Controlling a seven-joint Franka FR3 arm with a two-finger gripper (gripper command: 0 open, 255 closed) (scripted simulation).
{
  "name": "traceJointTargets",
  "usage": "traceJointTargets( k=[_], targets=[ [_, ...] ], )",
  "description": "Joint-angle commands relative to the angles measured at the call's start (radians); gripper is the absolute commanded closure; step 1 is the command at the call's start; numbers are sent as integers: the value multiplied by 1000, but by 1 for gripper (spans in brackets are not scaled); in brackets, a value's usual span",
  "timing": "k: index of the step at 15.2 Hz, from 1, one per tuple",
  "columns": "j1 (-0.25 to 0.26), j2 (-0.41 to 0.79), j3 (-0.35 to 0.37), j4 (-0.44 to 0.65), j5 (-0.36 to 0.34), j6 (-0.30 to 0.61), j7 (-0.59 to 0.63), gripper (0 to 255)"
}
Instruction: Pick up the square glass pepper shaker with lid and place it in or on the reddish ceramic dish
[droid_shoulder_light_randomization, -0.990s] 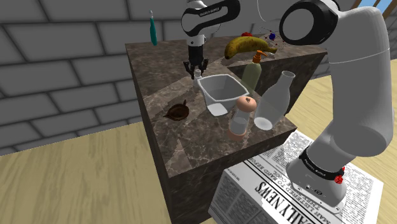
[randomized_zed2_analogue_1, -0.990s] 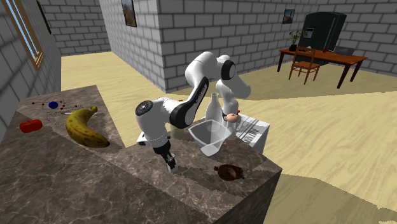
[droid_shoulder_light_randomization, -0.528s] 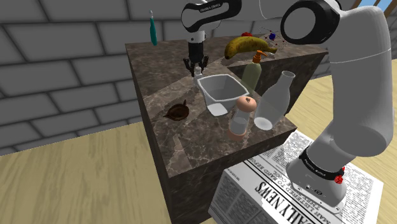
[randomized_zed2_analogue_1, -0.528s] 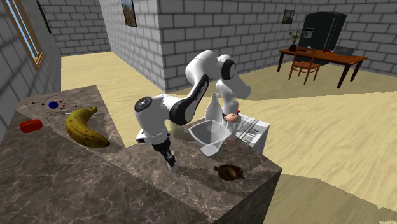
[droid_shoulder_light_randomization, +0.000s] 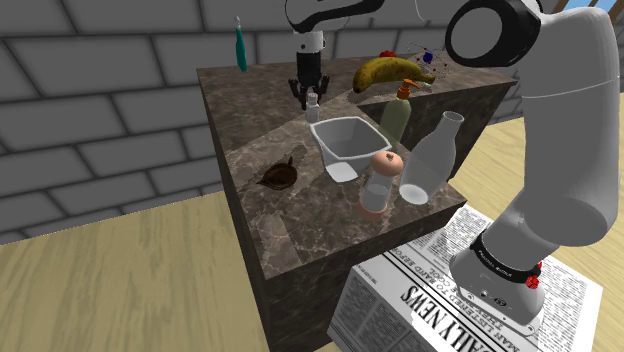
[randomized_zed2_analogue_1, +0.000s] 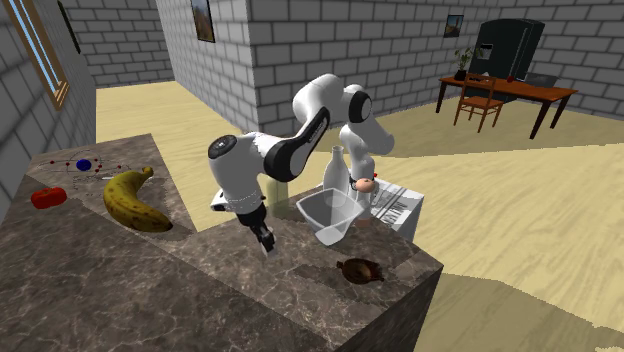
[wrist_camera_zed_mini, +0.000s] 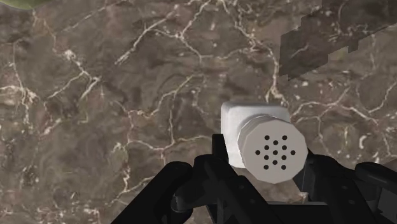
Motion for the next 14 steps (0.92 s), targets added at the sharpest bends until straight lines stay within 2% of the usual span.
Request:
traceJointTargets(
  k=[1,11,12,14],
  targets=[
    [0,-4,0,22,0,-26,1,255],
    [-1,-2,1,159,0,-161,8,255],
    [-1,-2,1,159,0,-162,8,255],
    [25,-58,10,71,2,-127,41,255]
  ],
)
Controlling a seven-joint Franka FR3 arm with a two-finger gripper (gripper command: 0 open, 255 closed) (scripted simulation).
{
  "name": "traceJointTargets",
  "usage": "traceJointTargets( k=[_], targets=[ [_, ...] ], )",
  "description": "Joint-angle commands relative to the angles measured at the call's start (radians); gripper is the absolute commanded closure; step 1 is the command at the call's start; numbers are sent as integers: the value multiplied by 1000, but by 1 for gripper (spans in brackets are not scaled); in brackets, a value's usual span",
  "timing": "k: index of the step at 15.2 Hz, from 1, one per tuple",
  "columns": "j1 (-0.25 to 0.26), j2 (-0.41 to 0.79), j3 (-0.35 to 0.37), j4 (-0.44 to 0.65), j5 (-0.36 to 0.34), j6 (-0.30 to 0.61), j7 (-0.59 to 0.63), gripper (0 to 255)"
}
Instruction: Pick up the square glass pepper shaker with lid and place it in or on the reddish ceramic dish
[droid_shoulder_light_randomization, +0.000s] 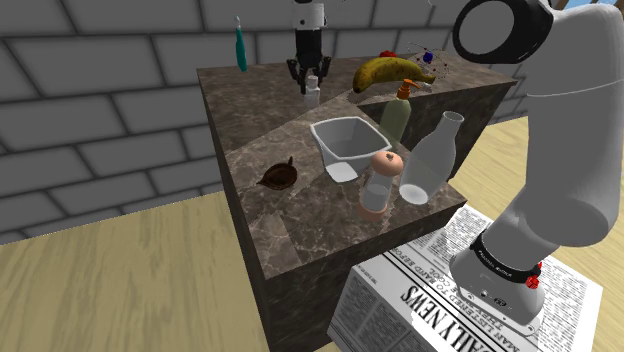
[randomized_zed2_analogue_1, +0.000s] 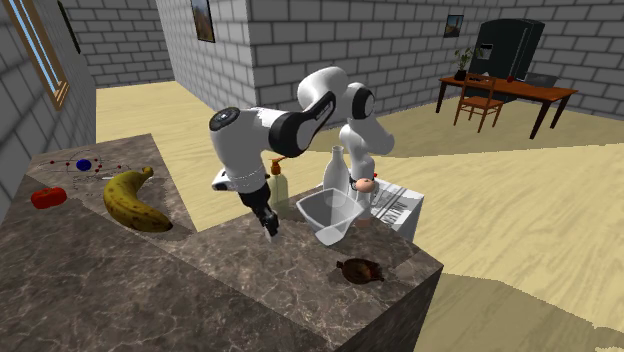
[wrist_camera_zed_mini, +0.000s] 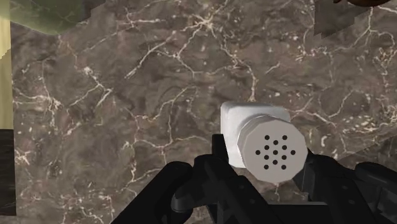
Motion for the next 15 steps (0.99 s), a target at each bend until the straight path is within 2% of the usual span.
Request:
traceJointTargets(
  k=[1,8,15],
  targets=[
    [23,-43,9,-65,3,23,30,255],
    [114,-175,51,-263,16,99,156,255],
    [204,-251,101,-371,31,145,292,255]
  ],
)
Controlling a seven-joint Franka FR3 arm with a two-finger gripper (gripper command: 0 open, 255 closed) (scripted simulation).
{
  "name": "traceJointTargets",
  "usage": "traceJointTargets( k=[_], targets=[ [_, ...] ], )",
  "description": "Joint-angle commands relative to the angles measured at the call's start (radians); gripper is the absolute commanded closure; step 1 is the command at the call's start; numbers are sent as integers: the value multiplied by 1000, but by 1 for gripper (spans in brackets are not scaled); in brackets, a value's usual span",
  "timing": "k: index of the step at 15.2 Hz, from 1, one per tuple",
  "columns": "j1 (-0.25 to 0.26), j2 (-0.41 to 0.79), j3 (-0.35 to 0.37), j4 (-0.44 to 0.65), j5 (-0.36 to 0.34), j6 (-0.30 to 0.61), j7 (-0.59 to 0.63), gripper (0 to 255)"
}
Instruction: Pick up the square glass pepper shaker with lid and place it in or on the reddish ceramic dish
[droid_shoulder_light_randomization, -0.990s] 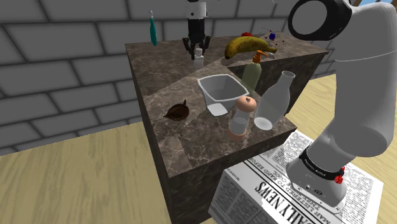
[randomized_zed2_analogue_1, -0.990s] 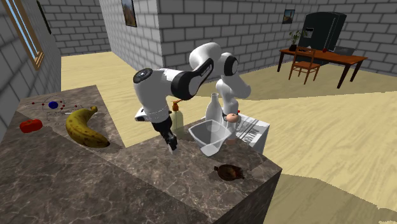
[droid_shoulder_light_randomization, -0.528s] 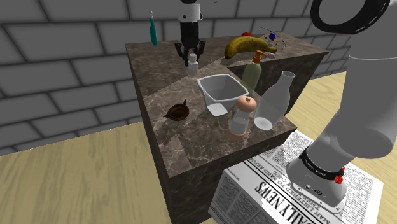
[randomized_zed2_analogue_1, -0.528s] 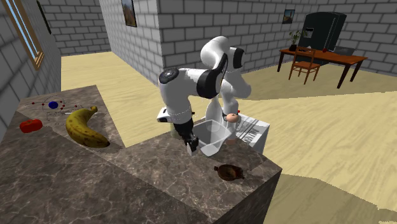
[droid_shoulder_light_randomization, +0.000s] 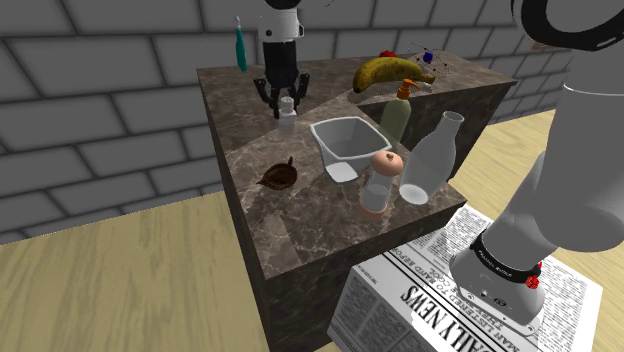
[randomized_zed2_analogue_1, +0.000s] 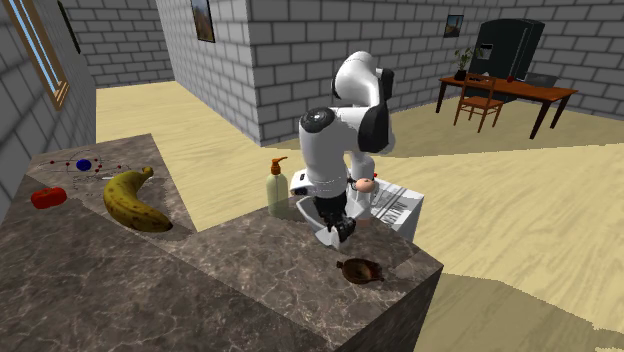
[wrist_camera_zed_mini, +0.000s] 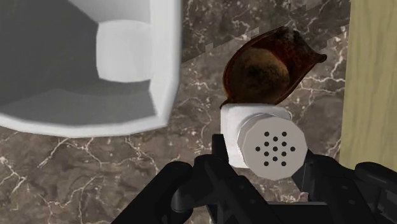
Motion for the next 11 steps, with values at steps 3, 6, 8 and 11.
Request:
traceJointTargets(
  k=[3,6,8,11],
  targets=[
    [53,-36,32,-54,10,27,83,255],
    [70,-38,42,-83,12,58,106,255],
    [70,-34,42,-105,12,83,104,255],
    [71,-26,41,-134,12,120,100,255]
  ],
)
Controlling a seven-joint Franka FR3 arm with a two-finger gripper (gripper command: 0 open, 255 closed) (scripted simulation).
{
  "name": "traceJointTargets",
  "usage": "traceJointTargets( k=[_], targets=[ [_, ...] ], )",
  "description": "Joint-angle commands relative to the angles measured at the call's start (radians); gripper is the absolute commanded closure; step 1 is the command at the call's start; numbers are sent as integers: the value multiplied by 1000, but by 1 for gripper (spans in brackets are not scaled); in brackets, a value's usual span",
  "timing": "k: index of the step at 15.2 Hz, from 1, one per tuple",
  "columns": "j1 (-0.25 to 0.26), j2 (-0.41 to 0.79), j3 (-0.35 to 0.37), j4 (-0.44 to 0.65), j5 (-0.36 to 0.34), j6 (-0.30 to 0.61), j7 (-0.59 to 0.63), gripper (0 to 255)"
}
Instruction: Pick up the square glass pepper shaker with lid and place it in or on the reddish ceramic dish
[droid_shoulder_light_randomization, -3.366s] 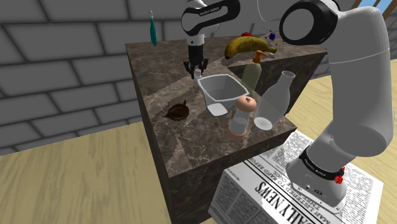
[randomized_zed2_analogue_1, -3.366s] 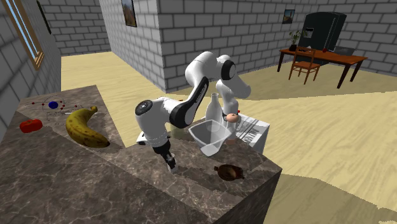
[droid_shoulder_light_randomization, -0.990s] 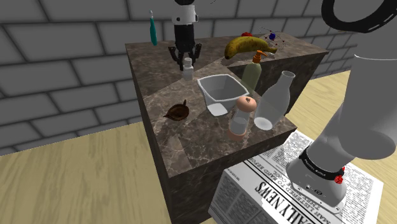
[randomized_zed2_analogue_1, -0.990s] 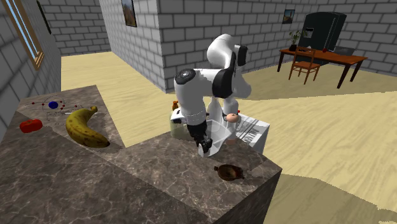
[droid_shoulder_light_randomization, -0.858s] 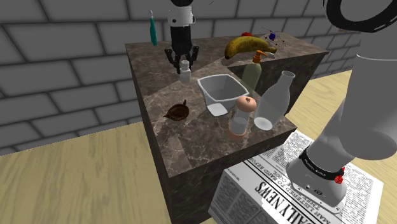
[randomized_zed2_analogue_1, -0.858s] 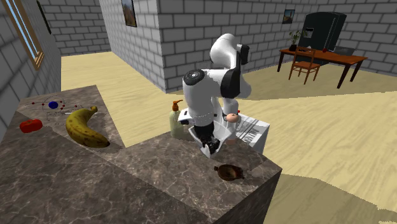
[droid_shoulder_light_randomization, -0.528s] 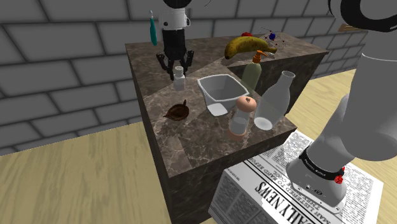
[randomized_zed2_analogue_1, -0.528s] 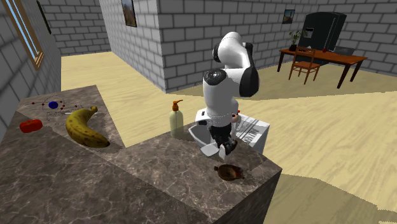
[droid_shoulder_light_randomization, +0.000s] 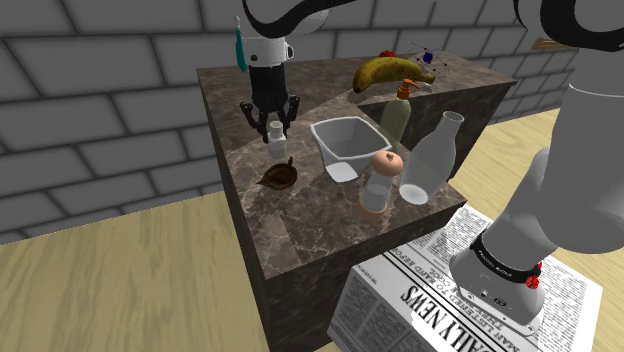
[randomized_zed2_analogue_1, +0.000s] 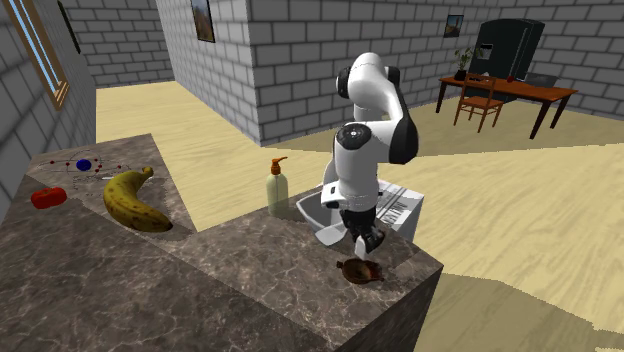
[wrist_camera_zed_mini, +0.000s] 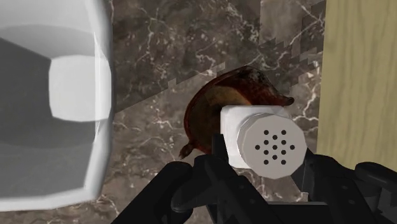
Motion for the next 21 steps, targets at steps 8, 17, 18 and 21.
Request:
traceJointTargets(
  k=[8,17,18,21],
  targets=[
    [2,31,-1,-80,-2,111,-10,255],
    [2,31,-1,-79,-2,111,-10,0],
    [2,31,-1,-79,-2,111,-10,0],
    [2,31,-1,-79,-2,111,-10,0]
  ],
)
